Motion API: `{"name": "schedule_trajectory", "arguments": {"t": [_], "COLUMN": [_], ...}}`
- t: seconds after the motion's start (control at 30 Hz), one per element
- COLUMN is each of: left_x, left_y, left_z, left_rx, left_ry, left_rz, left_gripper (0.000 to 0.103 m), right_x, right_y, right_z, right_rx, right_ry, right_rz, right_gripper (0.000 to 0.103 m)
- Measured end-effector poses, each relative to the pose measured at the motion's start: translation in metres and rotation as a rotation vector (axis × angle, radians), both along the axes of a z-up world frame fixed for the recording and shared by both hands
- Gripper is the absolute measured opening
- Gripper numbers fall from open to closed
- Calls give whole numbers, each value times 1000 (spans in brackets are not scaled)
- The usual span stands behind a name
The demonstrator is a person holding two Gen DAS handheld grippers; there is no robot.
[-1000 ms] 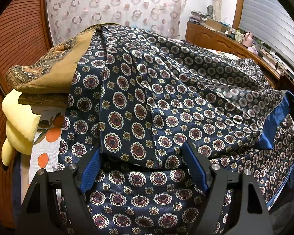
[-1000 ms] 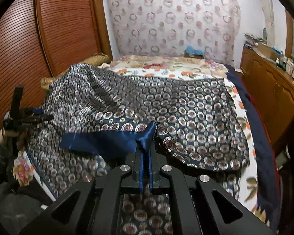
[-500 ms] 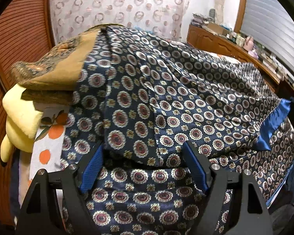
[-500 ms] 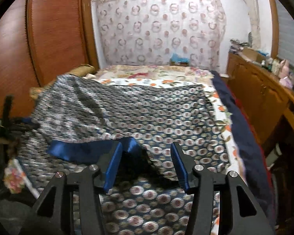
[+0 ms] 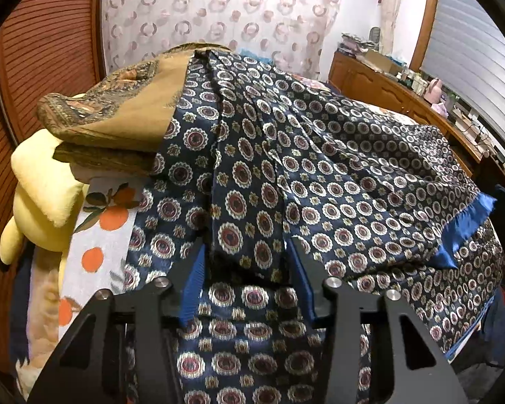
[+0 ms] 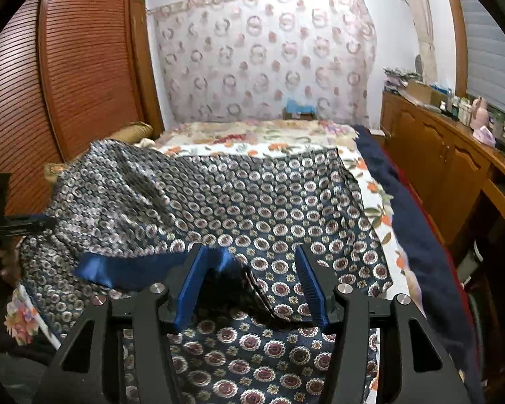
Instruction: Fold small clothes
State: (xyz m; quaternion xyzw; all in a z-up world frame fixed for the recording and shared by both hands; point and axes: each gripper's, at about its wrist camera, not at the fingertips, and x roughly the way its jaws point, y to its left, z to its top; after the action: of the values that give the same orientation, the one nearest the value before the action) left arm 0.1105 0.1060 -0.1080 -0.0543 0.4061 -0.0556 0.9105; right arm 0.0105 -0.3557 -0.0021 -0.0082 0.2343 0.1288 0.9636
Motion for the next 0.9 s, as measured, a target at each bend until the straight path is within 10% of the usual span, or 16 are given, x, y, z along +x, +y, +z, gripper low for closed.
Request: {"name": "schedule_trajectory", "arguments": {"t": [0.07,0.37,0.9], "left_x": [5,-32,-34], "left_y": [2,38,34], "left_z": [-3,58,38], "left_rx": [-6,-50,2], "left_ry": [21,-179,-113], "left_rz": [6,106,95], "left_gripper": [4,2,2], "right_x": [-4,-12,33], "right_y": [0,-21,-45], "right_z": [0,-2,-26], "right_rx": [-8,-16,8], "right_ry": [-9,6,182], "right_rz": [0,-53,-130], "right_gripper": [63,63,63]}}
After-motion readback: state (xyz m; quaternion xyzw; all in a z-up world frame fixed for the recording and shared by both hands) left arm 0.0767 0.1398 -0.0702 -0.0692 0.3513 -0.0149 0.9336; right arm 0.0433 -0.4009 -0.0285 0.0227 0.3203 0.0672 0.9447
